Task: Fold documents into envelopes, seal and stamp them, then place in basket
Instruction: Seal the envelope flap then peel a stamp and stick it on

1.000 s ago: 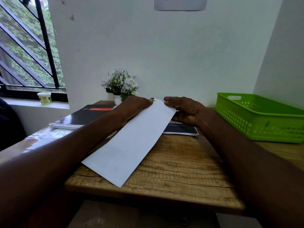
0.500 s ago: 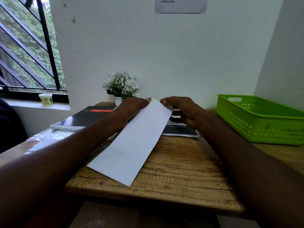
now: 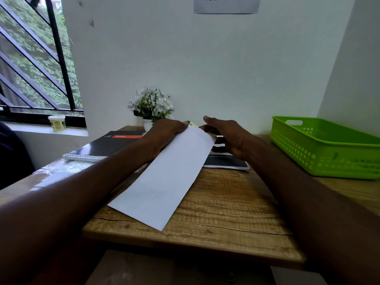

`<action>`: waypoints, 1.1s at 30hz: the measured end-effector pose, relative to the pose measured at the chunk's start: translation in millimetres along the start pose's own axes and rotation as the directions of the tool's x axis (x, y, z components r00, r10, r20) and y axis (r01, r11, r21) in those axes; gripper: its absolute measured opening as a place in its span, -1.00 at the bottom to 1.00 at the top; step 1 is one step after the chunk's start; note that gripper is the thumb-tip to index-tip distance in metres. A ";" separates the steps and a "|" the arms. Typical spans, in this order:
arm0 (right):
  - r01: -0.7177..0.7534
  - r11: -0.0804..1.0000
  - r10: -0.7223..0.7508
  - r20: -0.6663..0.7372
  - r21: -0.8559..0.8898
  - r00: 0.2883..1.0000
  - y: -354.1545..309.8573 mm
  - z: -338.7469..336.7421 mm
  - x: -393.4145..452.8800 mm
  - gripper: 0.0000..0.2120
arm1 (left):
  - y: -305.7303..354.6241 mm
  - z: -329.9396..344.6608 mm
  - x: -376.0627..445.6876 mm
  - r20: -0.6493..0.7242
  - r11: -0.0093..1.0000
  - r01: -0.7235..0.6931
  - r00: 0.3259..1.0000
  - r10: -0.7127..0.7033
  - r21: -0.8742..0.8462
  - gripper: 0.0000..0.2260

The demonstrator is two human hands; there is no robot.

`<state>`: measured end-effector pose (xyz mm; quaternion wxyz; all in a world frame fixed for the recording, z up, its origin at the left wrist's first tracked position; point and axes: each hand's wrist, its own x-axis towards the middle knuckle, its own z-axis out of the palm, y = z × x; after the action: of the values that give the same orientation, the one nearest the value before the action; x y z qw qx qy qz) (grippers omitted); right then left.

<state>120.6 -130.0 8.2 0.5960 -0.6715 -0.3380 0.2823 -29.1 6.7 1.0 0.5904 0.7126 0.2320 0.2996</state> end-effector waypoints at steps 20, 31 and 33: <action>-0.059 0.997 0.060 0.034 -0.042 0.998 -4.9 2.9 -4.7 -0.41 | -0.9 9.5 -4.2 0.002 0.997 -0.078 0.997 0.078 -0.026 -0.74; 0.051 0.983 -0.055 0.014 0.176 0.998 -1.8 4.2 -3.9 -0.71 | 1.1 3.9 -3.7 -0.035 0.998 -0.059 0.998 0.058 -0.035 -0.81; 0.069 0.981 -0.073 0.012 0.182 0.997 -0.7 4.9 -4.0 -0.76 | -0.1 4.2 -4.3 0.019 0.995 -0.045 0.999 0.047 -0.089 -0.78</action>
<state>114.3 -130.1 8.2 0.6611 -0.5995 -0.3400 0.2965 -29.2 0.8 -0.3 0.6167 0.6941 0.1958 0.3156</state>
